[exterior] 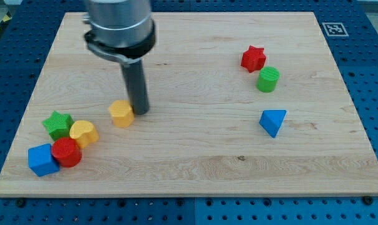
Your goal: Slide the red star right and down a bit
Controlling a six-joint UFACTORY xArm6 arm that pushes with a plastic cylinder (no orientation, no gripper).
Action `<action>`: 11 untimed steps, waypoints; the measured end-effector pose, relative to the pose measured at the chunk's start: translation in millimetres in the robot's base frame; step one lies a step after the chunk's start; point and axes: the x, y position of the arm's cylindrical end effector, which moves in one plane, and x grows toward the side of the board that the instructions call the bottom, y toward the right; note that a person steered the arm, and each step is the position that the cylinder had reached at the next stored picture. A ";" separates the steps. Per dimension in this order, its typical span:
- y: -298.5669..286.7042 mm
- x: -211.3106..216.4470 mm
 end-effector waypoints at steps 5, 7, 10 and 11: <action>-9.1 -131.5; 121.2 -165.9; 230.8 -151.6; 236.5 -127.3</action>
